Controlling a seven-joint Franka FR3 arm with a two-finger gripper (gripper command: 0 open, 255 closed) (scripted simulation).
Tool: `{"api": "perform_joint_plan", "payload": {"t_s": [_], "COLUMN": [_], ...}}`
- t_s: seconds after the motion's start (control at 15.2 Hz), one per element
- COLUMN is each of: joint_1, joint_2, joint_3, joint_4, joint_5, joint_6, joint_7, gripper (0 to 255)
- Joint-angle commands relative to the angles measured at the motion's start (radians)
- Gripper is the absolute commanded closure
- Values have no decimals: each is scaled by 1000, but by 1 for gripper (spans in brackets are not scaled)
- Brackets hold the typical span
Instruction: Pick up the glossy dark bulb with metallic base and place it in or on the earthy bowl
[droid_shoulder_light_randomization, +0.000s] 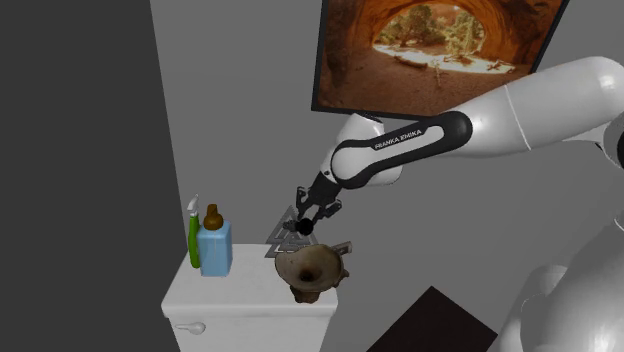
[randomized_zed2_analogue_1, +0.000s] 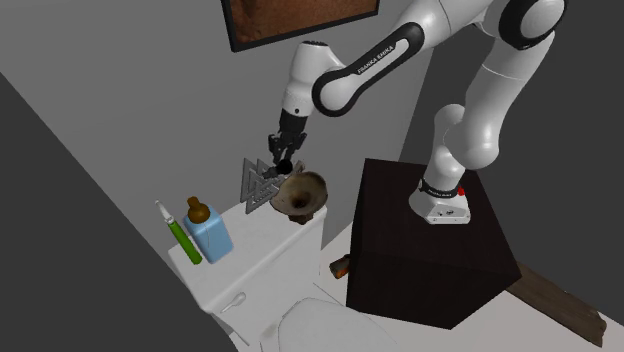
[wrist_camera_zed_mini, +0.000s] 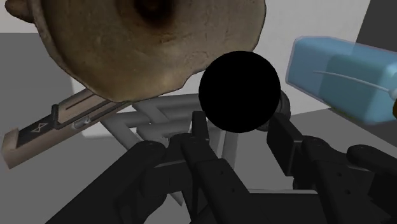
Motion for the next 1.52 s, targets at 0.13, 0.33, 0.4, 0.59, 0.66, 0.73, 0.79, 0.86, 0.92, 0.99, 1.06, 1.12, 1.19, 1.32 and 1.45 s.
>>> {"api": "perform_joint_plan", "payload": {"t_s": [0.13,0.33,0.4,0.59,0.66,0.73,0.79,0.86,0.92,0.99,1.06,1.12,1.19,1.32,1.45], "joint_1": [-11,-4,-1,8,11,14,18,21,25,29,33,38,38,38,38], "joint_2": [-166,-141,-132,-103,-93,-83,-72,-61,-50,-38,-26,-13,-13,-13,-13], "joint_3": [-18,-21,-22,-25,-27,-28,-30,-31,-33,-34,-36,-38,-38,-38,-38], "joint_4": [-164,-184,-190,-206,-212,-216,-221,-225,-229,-232,-236,-239,-239,-239,-239], "joint_5": [8,24,30,51,58,66,75,84,94,104,116,129,129,129,129], "joint_6": [-8,37,51,96,111,126,140,155,170,184,199,215,215,215,215], "joint_7": [-34,-51,-57,-78,-85,-93,-101,-110,-119,-129,-139,-151,-151,-151,-151], "gripper": [255,255,255,255,255,255,255,255,255,255,255,255,255,255,255]}}
